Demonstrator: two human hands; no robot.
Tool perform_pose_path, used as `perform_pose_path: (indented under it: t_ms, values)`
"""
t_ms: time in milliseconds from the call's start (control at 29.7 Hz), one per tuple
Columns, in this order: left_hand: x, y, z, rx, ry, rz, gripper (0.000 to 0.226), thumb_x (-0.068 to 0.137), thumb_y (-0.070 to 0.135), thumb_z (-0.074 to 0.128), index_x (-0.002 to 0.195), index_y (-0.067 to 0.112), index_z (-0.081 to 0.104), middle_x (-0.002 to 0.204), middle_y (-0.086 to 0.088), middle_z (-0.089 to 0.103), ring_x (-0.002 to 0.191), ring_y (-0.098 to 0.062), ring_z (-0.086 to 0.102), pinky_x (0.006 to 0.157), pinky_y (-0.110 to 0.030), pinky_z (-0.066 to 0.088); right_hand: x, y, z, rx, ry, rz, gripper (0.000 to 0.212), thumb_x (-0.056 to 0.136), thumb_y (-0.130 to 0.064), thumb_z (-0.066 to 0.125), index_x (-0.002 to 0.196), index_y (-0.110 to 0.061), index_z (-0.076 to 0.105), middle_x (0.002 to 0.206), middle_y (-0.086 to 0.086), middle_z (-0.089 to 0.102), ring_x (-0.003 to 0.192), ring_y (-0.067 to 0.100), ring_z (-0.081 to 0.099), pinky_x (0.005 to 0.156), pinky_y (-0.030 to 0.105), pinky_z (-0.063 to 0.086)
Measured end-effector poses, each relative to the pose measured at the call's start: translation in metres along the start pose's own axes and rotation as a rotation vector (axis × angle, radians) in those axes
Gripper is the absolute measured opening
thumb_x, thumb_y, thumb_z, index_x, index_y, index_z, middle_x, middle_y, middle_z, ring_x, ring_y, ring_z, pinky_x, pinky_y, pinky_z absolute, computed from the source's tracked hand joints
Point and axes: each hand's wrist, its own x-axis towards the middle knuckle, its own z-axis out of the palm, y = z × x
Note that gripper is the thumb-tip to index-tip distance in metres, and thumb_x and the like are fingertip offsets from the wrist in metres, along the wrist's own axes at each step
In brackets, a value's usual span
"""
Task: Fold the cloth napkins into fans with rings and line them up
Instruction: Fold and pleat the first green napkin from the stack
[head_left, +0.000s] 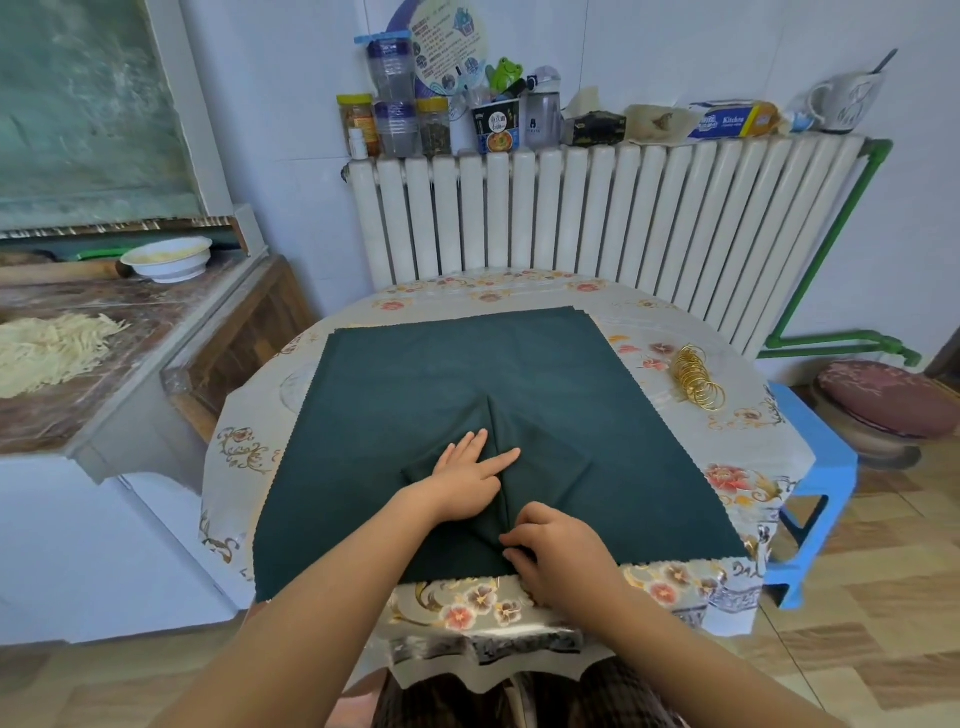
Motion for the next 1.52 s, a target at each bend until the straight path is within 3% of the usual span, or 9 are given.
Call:
perform_pose_path:
  t_ms: [135, 303, 438, 573, 775, 909, 1044, 1313, 1515]
  values:
    - [-0.005, 0.0, 0.002, 0.218, 0.133, -0.014, 0.048, 0.103, 0.037, 0.024, 0.15, 0.041, 0.017, 0.157, -0.009, 0.012, 0.144, -0.025, 0.008, 0.116, -0.037, 0.007, 0.002, 0.011, -0.013, -0.117, -0.009, -0.09, 0.007, 0.062, -0.025, 0.067, 0.064, -0.028, 0.073, 0.062, -0.011, 0.055, 0.046, 0.007, 0.055, 0.037, 0.017, 0.043]
    - [-0.013, 0.006, 0.001, 0.52, 0.356, 0.077, 0.048, 0.1, 0.043, 0.029, 0.146, 0.032, 0.033, 0.135, -0.005, 0.032, 0.126, -0.024, 0.028, 0.107, -0.036, 0.019, -0.01, 0.051, -0.041, -0.2, -0.024, -0.133, 0.016, 0.062, -0.017, 0.08, 0.071, -0.028, 0.072, 0.073, -0.012, 0.061, 0.06, 0.008, 0.062, 0.042, 0.019, 0.046]
    - [-0.014, 0.011, 0.003, 0.536, 0.44, 0.24, 0.041, 0.098, 0.037, 0.036, 0.129, 0.017, 0.054, 0.145, -0.009, 0.029, 0.135, -0.026, 0.024, 0.115, -0.035, 0.01, -0.011, 0.089, -0.07, -0.221, -0.024, -0.061, 0.026, 0.059, -0.008, 0.086, 0.071, -0.027, 0.073, 0.077, -0.014, 0.066, 0.067, 0.01, 0.064, 0.048, 0.019, 0.049]
    - [-0.005, 0.022, 0.014, 0.415, 0.305, 0.267, 0.044, 0.101, 0.029, 0.033, 0.136, 0.005, 0.04, 0.159, -0.01, 0.009, 0.146, -0.023, 0.009, 0.12, -0.033, 0.007, -0.008, 0.111, -0.083, -0.265, -0.026, 0.026, 0.021, 0.063, -0.01, 0.083, 0.069, -0.028, 0.073, 0.075, -0.015, 0.068, 0.065, 0.012, 0.061, 0.049, 0.023, 0.046]
    - [0.002, 0.011, 0.029, 0.281, 0.177, 0.228, 0.054, 0.104, 0.038, 0.019, 0.154, 0.026, 0.001, 0.161, -0.002, -0.008, 0.147, -0.014, -0.011, 0.119, -0.035, -0.01, -0.002, 0.089, -0.067, -0.267, 0.051, 0.133, 0.014, 0.076, -0.023, 0.056, 0.086, -0.019, 0.065, 0.087, -0.004, 0.064, 0.084, 0.02, 0.058, 0.072, 0.03, 0.048]
    - [0.004, 0.01, 0.031, 0.31, 0.187, 0.227, 0.054, 0.104, 0.041, 0.018, 0.153, 0.028, -0.001, 0.16, 0.0, -0.009, 0.147, -0.012, -0.012, 0.119, -0.033, -0.011, -0.002, 0.086, -0.044, -0.223, -0.163, 0.207, 0.063, 0.094, -0.054, 0.017, 0.145, -0.022, 0.036, 0.15, -0.006, 0.036, 0.139, 0.013, 0.028, 0.114, 0.024, 0.015]
    - [0.004, -0.004, 0.031, 0.284, 0.23, 0.234, 0.051, 0.104, 0.038, 0.015, 0.152, 0.03, 0.001, 0.16, 0.006, -0.007, 0.146, -0.007, -0.01, 0.118, -0.03, -0.01, -0.007, 0.094, -0.034, -0.271, -0.291, 0.237, 0.114, 0.06, -0.068, -0.042, 0.151, -0.024, 0.012, 0.157, -0.012, 0.01, 0.145, 0.006, 0.002, 0.112, 0.019, -0.012]
    - [-0.009, -0.018, 0.019, 0.347, 0.199, 0.124, 0.053, 0.105, 0.033, 0.016, 0.153, 0.02, 0.0, 0.16, 0.005, -0.01, 0.146, -0.014, -0.015, 0.116, -0.035, -0.015, -0.008, 0.094, -0.038, -0.299, -0.357, 0.216, 0.116, 0.052, -0.065, -0.049, 0.151, -0.022, -0.004, 0.157, -0.01, -0.004, 0.142, 0.003, -0.012, 0.112, 0.024, -0.017]
    - [-0.02, 0.025, 0.027, 0.165, 0.124, 0.363, 0.055, 0.103, 0.037, 0.031, 0.153, 0.028, 0.01, 0.161, 0.004, 0.002, 0.147, -0.009, -0.005, 0.117, -0.03, -0.013, -0.005, 0.092, -0.038, -0.342, -0.308, 0.158, 0.11, 0.068, -0.062, -0.041, 0.15, -0.015, 0.014, 0.156, -0.004, 0.011, 0.146, 0.013, 0.006, 0.114, 0.027, -0.013]
